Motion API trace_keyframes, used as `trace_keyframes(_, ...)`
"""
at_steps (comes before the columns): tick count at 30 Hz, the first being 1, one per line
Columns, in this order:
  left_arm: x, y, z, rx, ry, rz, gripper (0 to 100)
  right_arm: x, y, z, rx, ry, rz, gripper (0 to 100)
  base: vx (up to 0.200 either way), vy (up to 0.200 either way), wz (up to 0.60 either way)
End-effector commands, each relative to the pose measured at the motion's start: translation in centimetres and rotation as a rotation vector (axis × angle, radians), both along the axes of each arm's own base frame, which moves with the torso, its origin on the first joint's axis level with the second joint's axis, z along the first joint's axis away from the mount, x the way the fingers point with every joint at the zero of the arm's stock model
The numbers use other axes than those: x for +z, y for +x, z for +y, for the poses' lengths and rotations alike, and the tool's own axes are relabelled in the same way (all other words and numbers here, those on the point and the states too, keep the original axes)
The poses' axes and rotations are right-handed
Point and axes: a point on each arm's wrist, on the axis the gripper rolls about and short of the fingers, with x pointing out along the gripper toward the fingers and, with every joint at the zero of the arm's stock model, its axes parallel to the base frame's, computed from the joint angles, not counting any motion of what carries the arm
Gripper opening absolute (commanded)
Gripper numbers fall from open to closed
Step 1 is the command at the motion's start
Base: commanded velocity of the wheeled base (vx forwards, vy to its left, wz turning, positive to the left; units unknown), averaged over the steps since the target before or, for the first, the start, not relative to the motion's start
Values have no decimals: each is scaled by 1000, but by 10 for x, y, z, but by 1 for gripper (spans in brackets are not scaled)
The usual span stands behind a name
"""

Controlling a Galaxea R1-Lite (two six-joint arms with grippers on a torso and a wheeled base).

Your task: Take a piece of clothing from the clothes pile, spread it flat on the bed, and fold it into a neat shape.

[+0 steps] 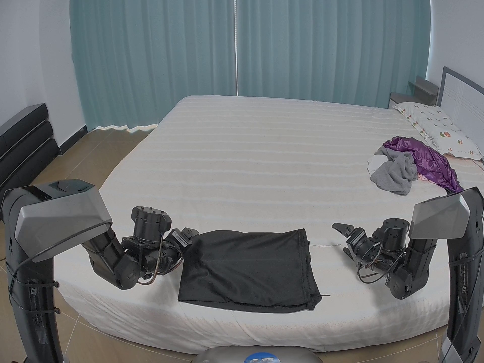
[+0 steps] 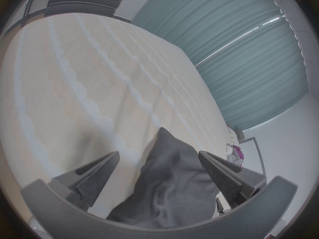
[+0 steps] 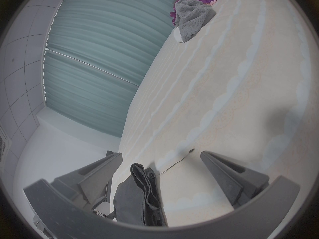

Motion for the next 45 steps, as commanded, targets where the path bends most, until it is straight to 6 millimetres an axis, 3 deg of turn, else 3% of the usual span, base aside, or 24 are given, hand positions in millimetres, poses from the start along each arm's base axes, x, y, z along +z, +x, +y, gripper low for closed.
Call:
trace_keyframes(1,2,2,6,15,-5,-6,100,0,0,0,1,0,2,100,0,0,0)
trace_keyframes(11,24,2,23,80,-104,-29,100,12,0,-3,-25,13,-37,100,0,0,0)
trace_keyframes(12,45,0,39,120,-167,-69,100,33,-7,-13,-49,14,-77,100,0,0,0)
trace_keyframes(15,71,-1,57,176,-208,-153,100,67,-17,-20,-86,11,-150,100,0,0,0)
trace_keyframes(18,75,-2,61,185,-210,-168,100,73,-19,-22,-94,7,-164,100,0,0,0)
trace_keyframes(19,106,-15,88,241,-236,-302,100,115,-35,-36,-141,-36,-285,100,0,0,0)
trace_keyframes(23,139,-29,107,279,-246,-467,100,148,-60,-41,-175,-141,-402,100,0,0,0)
trace_keyframes(24,156,-40,114,290,-241,-538,100,165,-73,-43,-201,-212,-470,100,0,0,0)
trace_keyframes(26,159,-42,115,289,-238,-548,100,168,-76,-43,-207,-222,-481,100,0,0,0)
trace_keyframes(27,181,-61,118,279,-196,-627,100,192,-98,-45,-239,-292,-574,100,0,0,0)
trace_keyframes(28,190,-70,119,275,-170,-660,100,200,-111,-45,-248,-315,-606,100,0,0,0)
trace_keyframes(32,213,-104,119,250,-47,-768,100,212,-162,-46,-232,-381,-678,100,0,0,0)
trace_keyframes(37,219,-140,119,261,110,-828,100,210,-217,-52,-207,-554,-763,100,0,0,0)
trace_keyframes(40,216,-162,120,247,197,-851,100,215,-238,-55,-209,-628,-799,100,0,0,0)
trace_keyframes(44,215,-201,121,235,316,-907,100,202,-272,-58,-138,-745,-719,100,0,0,0)
trace_keyframes(45,215,-201,121,235,316,-907,100,202,-272,-58,-138,-745,-719,100,0,0,0)
